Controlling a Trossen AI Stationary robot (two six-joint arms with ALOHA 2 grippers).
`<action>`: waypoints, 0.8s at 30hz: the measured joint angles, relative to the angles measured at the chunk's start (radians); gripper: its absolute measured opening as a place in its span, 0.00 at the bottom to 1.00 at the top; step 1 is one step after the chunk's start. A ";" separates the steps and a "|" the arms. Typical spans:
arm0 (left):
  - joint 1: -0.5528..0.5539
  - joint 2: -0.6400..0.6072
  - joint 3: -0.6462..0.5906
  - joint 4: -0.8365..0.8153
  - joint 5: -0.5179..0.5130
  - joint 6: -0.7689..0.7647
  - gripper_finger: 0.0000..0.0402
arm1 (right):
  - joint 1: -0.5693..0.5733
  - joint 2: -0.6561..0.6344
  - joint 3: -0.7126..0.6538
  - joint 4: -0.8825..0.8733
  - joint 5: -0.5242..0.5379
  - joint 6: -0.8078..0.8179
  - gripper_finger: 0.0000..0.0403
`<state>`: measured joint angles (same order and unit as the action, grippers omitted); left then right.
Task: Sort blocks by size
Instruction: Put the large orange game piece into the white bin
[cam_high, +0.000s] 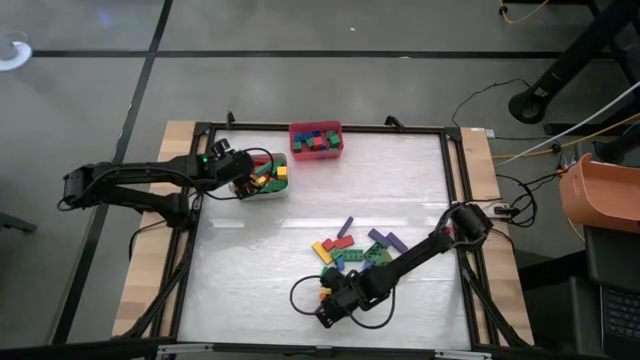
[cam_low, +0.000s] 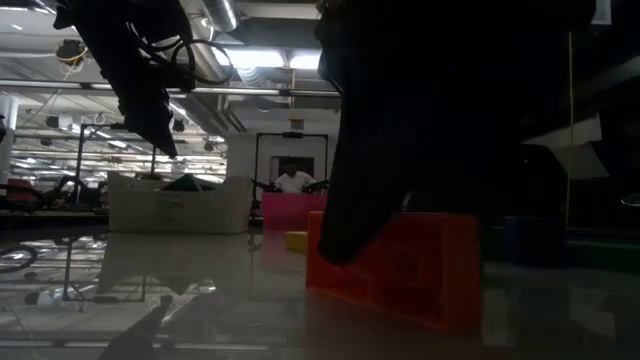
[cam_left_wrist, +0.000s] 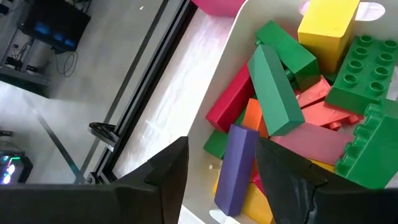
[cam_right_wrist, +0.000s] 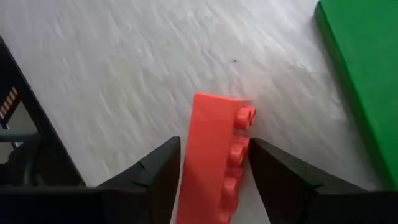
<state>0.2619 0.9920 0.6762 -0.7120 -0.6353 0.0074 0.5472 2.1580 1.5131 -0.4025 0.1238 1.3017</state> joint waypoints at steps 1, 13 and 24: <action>0.000 0.000 0.000 0.000 0.000 0.000 0.43 | 0.000 0.003 0.000 -0.001 0.001 -0.002 0.47; -0.001 0.000 0.000 0.024 0.249 0.045 0.43 | -0.030 0.013 0.045 0.046 0.180 -0.338 0.22; -0.049 -0.002 0.001 0.078 0.424 0.070 0.43 | -0.254 0.012 0.165 0.045 0.229 -0.947 0.27</action>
<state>0.2126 0.9901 0.6769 -0.6342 -0.2115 0.0773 0.2934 2.1704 1.6778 -0.3580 0.3532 0.3544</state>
